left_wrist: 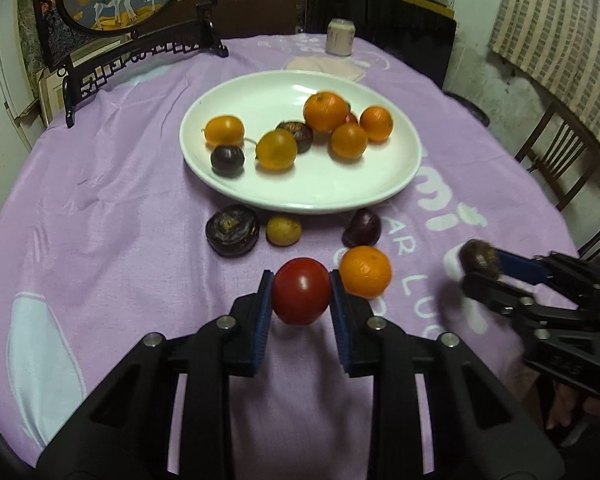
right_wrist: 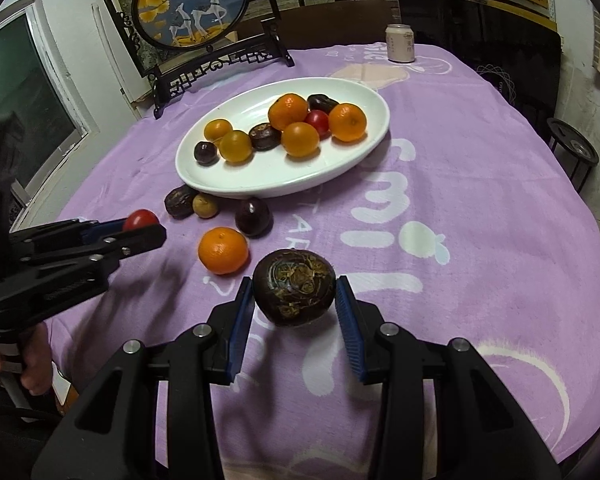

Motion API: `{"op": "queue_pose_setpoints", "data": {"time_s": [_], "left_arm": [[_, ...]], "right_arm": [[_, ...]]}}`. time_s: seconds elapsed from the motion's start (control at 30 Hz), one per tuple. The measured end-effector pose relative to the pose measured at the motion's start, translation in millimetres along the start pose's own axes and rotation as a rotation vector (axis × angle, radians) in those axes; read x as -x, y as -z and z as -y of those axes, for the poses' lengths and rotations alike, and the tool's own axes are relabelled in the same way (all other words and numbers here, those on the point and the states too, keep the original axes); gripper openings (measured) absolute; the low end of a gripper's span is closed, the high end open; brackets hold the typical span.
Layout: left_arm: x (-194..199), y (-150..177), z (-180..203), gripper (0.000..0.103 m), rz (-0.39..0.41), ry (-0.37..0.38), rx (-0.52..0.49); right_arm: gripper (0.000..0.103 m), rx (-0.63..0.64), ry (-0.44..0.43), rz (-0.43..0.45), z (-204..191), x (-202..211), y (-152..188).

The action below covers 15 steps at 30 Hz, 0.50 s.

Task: Organize fruits
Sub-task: 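Carry the dark fruit and red tomato onto the plate and release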

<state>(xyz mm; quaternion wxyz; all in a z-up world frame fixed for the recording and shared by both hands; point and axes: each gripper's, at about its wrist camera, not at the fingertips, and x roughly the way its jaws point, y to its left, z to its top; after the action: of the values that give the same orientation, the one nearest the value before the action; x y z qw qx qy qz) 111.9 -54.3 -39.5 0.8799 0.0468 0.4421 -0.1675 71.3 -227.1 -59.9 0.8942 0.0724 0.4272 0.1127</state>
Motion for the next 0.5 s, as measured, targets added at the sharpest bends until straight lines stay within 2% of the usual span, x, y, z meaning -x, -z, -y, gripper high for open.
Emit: {"op": "queue_pose_setpoints", "data": {"time_s": [0.13,0.27,0.4,0.5], "left_arm": [[7,-18,-6,0.028,0.017,0.001,-0.002],[2,-53,-22,0.028,0.024,-0.021,0.032],[-25,-102,-36,0.028,0.002,-0.041,0.058],[-59,-141,-45,0.028,-0.03,-0.068,0.073]], "right_arm": [[0.042,0.029,-0.014,0.01,-10,-3,-17],[0.042,0.065,-0.024,0.045,-21,-10,-44],[0.042,0.065,-0.041,0.053,-25,-35,-83],[0.042,0.078,-0.061,-0.007,-29,-67,-111]]}}
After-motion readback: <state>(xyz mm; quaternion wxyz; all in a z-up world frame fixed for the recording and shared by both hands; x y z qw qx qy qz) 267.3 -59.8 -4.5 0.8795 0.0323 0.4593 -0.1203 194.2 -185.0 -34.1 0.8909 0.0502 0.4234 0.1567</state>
